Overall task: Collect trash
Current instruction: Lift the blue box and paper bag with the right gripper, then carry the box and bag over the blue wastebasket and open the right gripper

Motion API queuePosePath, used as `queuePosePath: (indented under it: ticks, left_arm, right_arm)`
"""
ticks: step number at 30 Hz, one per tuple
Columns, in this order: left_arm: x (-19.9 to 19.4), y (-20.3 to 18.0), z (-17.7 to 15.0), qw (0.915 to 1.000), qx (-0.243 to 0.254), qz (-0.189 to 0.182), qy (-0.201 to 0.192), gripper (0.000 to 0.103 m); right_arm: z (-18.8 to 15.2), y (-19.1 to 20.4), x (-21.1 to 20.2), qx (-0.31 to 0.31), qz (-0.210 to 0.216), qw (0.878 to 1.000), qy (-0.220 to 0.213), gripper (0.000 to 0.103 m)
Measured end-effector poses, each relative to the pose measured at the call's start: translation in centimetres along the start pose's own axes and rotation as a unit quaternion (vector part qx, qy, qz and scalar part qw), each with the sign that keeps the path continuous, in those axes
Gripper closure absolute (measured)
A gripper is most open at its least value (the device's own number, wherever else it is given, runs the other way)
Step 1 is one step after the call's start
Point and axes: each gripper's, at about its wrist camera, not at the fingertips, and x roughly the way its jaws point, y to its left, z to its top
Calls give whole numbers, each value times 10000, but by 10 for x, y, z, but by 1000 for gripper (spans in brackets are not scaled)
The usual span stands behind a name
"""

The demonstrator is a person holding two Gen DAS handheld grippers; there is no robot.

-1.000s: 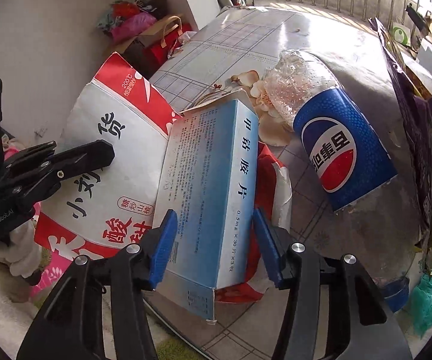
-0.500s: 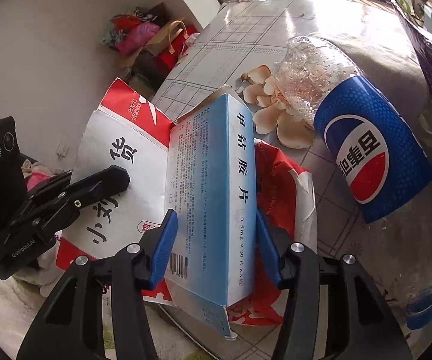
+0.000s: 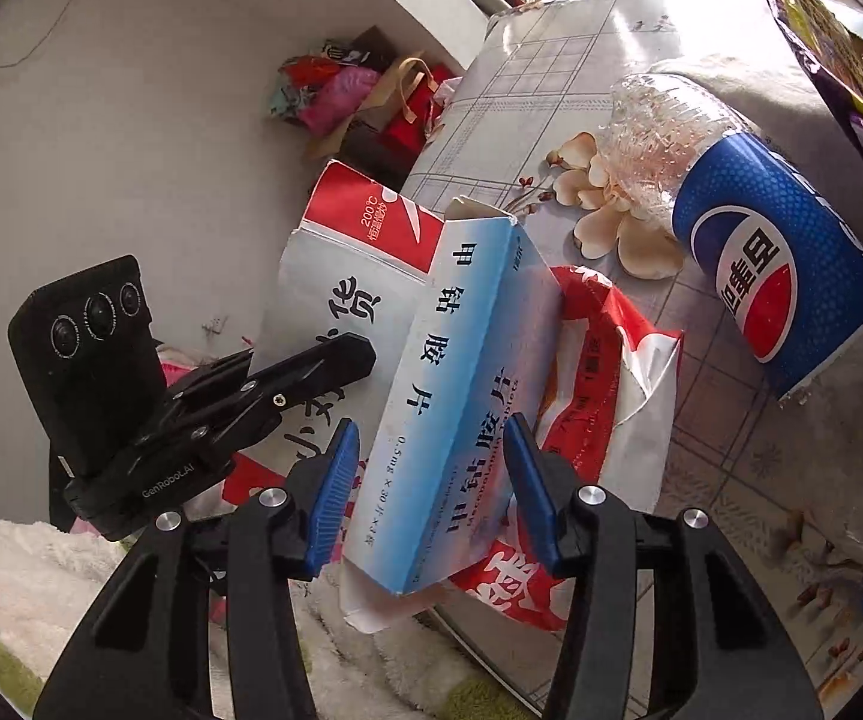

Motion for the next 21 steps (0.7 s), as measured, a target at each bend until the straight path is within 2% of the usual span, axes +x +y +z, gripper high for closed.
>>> queuePosePath:
  ticks: [6,8,14,18,21]
  left_arm:
    - [-1,-1,2,9999,3,129,10,103]
    - [-5,0,3,9999,-22,154,33,103]
    - [-30,-18,5,9998,35,188,95,103]
    - [-62,-41,10,9998,204,-81,-26,103]
    - [-84,-75,23,9977,570,-306,-225,103]
  right_arm:
    - [-2,0,1,91,-190,9996,-163,59]
    - [-6,-2,-7,166,-201,9994,-228,66]
    - [-32,-8,-43,430,290,9970,-579,74]
    - [-56,0,-83,494,677,9908,-1065,75]
    - [-82,5,-125,515,830,9822,-1604,75]
